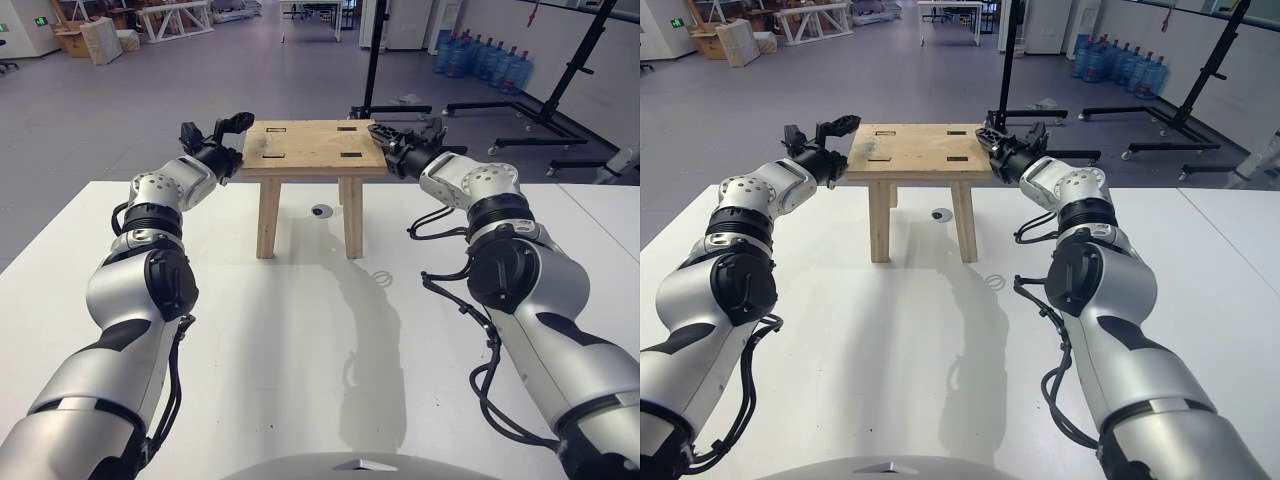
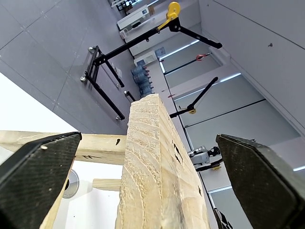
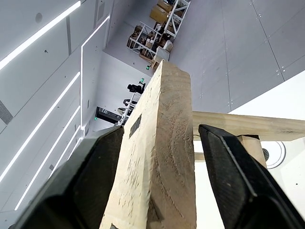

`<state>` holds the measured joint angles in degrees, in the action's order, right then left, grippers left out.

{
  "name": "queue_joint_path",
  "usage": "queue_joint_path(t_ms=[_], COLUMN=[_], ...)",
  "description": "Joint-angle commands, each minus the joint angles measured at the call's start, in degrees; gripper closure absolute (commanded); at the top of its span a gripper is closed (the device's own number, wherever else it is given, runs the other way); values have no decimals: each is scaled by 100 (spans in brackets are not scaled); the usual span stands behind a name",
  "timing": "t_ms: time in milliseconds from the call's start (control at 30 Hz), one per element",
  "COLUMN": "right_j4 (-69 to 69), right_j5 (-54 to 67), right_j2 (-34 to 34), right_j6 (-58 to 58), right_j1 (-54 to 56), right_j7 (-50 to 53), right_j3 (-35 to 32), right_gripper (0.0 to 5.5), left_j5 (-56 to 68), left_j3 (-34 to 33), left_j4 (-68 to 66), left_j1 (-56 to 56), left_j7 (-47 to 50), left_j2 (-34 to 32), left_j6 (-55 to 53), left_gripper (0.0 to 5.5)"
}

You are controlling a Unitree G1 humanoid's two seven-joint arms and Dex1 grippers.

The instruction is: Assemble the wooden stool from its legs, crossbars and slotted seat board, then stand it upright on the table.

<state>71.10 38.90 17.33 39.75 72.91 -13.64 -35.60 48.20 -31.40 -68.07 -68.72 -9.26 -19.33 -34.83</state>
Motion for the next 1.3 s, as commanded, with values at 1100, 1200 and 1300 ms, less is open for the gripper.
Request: queue_joint_path(t_ms=[1100, 1200, 1300], right_j4=[238, 177, -110], right_j5=[506, 524, 123], right_j2=[535, 912, 1383], right_j6=[304, 302, 182], right_j1=[19, 107, 35], right_j7=[156, 134, -157], right_j3=[-911, -975, -582], right_gripper=[261, 261, 261], left_j5=[-149, -167, -606], left_j3=[-1161, -1177, -738], left_j4=[-399, -219, 277], left_j1=[372, 210, 233], left_j7=[57, -65, -480], left_j2=[-651, -1040, -1583], left_j6=[-237, -364, -255], left_gripper=[32, 32, 32])
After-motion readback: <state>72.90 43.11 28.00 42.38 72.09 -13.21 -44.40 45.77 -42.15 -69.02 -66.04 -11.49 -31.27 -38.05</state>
